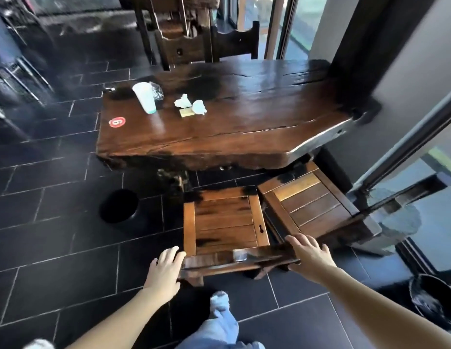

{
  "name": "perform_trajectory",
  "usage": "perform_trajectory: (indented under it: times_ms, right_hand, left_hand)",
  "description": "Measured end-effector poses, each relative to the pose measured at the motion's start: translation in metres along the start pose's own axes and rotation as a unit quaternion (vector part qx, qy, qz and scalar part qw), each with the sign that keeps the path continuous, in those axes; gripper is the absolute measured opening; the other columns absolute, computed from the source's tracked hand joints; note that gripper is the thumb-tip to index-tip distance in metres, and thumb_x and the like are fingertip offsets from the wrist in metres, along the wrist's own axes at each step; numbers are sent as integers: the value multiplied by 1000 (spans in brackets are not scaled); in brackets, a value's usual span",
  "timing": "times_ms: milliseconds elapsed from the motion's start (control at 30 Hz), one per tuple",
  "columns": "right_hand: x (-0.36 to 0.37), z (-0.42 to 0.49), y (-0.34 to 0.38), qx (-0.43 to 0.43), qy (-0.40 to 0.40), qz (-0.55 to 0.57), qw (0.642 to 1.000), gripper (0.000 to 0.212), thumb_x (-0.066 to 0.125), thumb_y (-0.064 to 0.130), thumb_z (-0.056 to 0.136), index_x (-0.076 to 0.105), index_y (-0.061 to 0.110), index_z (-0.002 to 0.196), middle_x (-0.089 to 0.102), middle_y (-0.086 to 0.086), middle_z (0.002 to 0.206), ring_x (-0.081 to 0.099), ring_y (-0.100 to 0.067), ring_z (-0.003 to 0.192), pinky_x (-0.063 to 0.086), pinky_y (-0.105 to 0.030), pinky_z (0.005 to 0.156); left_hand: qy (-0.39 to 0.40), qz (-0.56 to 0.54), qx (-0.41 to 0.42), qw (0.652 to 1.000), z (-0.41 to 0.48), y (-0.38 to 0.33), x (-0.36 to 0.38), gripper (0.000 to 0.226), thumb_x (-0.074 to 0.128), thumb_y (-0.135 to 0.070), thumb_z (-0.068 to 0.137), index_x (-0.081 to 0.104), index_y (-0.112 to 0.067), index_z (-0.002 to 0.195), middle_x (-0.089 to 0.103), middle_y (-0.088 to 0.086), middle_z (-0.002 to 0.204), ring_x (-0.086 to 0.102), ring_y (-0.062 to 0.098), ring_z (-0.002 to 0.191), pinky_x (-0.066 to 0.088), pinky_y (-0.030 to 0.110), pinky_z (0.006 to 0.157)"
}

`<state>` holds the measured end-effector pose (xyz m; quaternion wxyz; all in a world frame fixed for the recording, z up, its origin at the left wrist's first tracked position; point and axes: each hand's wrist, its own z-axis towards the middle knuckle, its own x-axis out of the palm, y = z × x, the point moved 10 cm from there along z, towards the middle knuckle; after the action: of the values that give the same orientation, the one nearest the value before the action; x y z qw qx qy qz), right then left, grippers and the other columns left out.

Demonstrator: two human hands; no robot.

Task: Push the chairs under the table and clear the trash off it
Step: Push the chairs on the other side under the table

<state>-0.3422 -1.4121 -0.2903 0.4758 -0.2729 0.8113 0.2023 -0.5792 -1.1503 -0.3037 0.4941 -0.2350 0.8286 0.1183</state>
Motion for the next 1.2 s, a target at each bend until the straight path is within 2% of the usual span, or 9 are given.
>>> perform_trajectory:
  times_ms: [100,200,300,433,567,700,867,1100,1200]
  right_hand:
    - [-1,6,1,4,3,9,1000,70,67,43,81,31,31,140,37,-1,138,29,-26,134,46,-42,97]
    - [1,15,17,-8,9,-20,1000,64,70,30,79,37,28,134,37,-1,131,31,-24,130,48,-40,91]
    - [4,22,21,2,0,-36,999,57,65,20,82,39,32,132,37,2,130,31,-24,128,43,-43,91]
    - [1,32,14,-30,-1,-11,999,49,65,30,82,43,38,126,42,11,126,33,-19,125,41,-41,87]
    - [-1,37,8,-52,-14,8,999,37,62,25,79,46,39,110,45,18,115,37,-16,118,34,-34,75]
    - [-2,46,6,-56,-1,20,998,31,69,31,72,50,35,97,47,18,106,38,-13,113,34,-32,73]
    - [-8,61,12,-71,-12,38,997,23,68,31,72,51,33,88,48,18,101,39,-12,110,35,-32,72]
    - [-37,103,11,-69,-29,47,996,31,72,25,73,43,33,83,48,17,93,40,-12,99,35,-33,70]
    - [-45,122,5,-75,-33,33,996,30,72,25,73,45,33,84,46,17,94,42,-13,102,43,-34,74]
  left_hand:
    - [-56,-10,6,998,-3,-2,-8,71,72,-16,77,36,-21,138,34,0,145,37,22,132,44,34,101]
    - [-91,-14,-10,996,-2,-2,-16,74,89,-13,52,58,-20,119,56,-1,122,59,22,105,56,32,77]
    - [-89,-25,1,996,1,1,-11,70,74,-16,74,39,-26,134,40,-6,136,46,19,119,47,33,93]
    - [-72,-33,-1,997,8,2,-5,70,65,-18,82,27,-30,140,34,-8,138,38,18,124,39,34,100]
    - [-78,-31,8,996,14,2,-7,68,64,-20,84,27,-31,139,36,-8,135,39,17,121,38,33,99]
    - [-82,-43,13,996,21,7,-9,66,64,-20,84,28,-32,138,34,-9,135,37,15,122,36,32,101]
    - [-82,-63,5,995,37,17,-20,65,66,-16,81,31,-32,133,34,-11,132,36,14,122,36,32,102]
    - [-111,-110,-20,987,72,24,-49,54,70,-10,76,43,-30,117,42,-10,122,43,15,113,39,31,95]
    - [-126,-134,-40,982,85,23,-53,52,75,-10,71,48,-30,111,46,-9,118,47,16,112,41,34,92]
